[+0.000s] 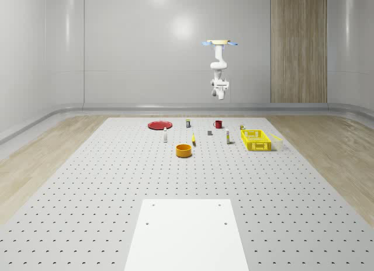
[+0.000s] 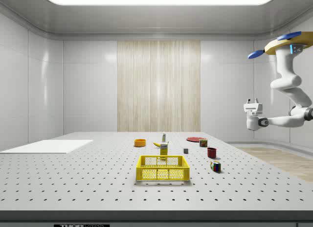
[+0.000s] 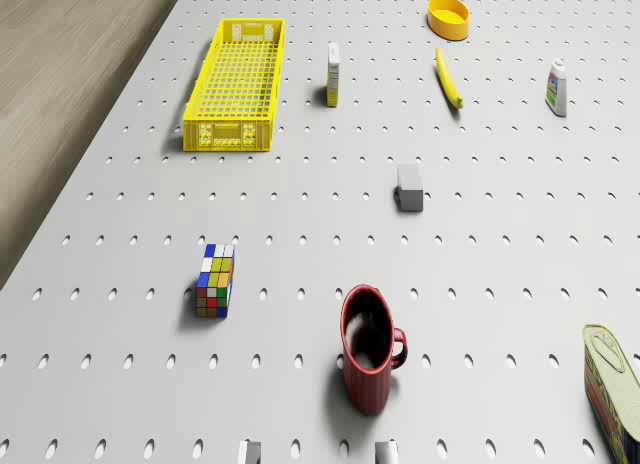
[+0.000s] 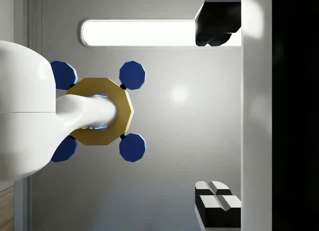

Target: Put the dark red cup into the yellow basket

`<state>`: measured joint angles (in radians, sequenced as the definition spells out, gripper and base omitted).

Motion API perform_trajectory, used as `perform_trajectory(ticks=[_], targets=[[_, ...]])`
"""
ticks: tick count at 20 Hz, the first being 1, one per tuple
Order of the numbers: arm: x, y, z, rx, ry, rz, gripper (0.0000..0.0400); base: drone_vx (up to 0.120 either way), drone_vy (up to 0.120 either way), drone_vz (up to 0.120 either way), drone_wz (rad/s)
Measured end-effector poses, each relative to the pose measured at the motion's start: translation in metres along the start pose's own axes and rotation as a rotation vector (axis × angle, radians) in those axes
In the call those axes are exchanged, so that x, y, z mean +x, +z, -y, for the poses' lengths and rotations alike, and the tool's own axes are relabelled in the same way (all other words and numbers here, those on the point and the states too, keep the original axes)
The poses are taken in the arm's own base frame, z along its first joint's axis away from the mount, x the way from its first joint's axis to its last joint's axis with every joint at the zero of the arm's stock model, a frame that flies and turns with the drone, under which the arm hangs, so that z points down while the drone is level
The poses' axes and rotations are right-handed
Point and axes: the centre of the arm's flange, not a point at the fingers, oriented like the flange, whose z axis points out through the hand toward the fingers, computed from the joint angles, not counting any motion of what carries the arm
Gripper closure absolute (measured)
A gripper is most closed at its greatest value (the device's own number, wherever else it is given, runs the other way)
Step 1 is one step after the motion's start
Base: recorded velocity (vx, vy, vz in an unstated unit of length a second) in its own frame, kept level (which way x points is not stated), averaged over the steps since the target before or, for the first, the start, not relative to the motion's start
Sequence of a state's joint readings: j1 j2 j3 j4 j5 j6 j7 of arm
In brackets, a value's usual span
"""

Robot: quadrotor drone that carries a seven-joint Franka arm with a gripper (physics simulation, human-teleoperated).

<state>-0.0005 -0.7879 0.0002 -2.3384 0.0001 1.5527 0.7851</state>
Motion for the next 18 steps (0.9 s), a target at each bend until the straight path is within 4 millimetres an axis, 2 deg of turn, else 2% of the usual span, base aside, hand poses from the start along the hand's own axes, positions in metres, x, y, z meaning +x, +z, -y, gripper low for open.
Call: perform_trajectory(ticks=[2, 5, 11, 18], targets=[[-0.002, -0.015, -0.002, 0.001, 0.000, -0.001, 0.0000, 0.000, -0.020, 0.000, 0.000], [-0.003, -0.037, -0.003, 0.003, 0.000, -0.003, 0.0000, 0.027, -0.120, 0.000, 0.000], [-0.001, -0.071, -0.001, 0.006, 0.000, -0.006, 0.0000, 0.120, -0.007, 0.000, 0.000], [0.000, -0.088, 0.000, 0.010, 0.000, -0.010, 0.0000, 0.120, 0.000, 0.000, 0.000]])
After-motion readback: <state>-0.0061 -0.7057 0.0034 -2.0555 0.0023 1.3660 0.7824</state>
